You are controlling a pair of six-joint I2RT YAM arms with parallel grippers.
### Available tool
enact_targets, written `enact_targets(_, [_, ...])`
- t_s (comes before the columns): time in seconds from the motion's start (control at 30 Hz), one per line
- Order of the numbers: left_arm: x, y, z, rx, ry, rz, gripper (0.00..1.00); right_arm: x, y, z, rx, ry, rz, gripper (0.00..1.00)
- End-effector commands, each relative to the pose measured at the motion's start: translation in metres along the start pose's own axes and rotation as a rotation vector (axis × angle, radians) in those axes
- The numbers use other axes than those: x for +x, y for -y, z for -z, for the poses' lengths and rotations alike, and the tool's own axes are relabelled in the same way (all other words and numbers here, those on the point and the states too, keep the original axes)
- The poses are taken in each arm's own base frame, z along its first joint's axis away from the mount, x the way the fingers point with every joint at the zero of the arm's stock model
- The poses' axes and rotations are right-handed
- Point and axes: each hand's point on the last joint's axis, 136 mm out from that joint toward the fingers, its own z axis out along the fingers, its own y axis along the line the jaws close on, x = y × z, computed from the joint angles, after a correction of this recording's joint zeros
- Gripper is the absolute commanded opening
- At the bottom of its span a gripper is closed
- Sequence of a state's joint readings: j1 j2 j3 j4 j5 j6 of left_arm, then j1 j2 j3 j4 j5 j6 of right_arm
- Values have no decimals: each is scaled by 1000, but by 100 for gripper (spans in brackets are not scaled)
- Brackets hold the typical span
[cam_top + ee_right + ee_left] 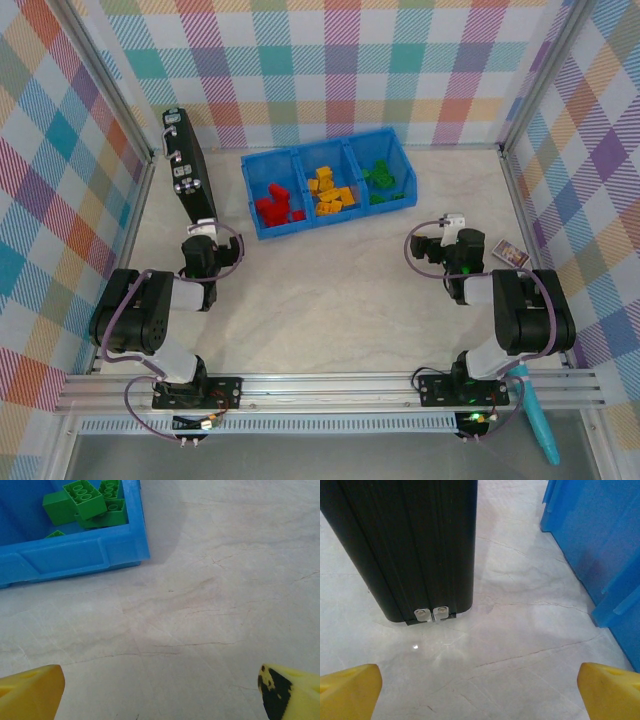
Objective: Sort the legos into containers by color
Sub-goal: Reset both arms
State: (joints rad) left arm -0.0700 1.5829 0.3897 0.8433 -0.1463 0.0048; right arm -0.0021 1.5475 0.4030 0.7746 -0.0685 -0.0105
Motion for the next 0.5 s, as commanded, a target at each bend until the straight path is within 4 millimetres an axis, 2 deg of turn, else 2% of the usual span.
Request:
enact_targets(0.0, [-15, 5, -2, 15, 42, -11, 100, -21, -1, 1, -14, 66, -7, 99])
enact_targets(0.47, [-15, 5, -2, 14, 43, -10, 100, -21, -2, 0, -14, 64, 1, 99])
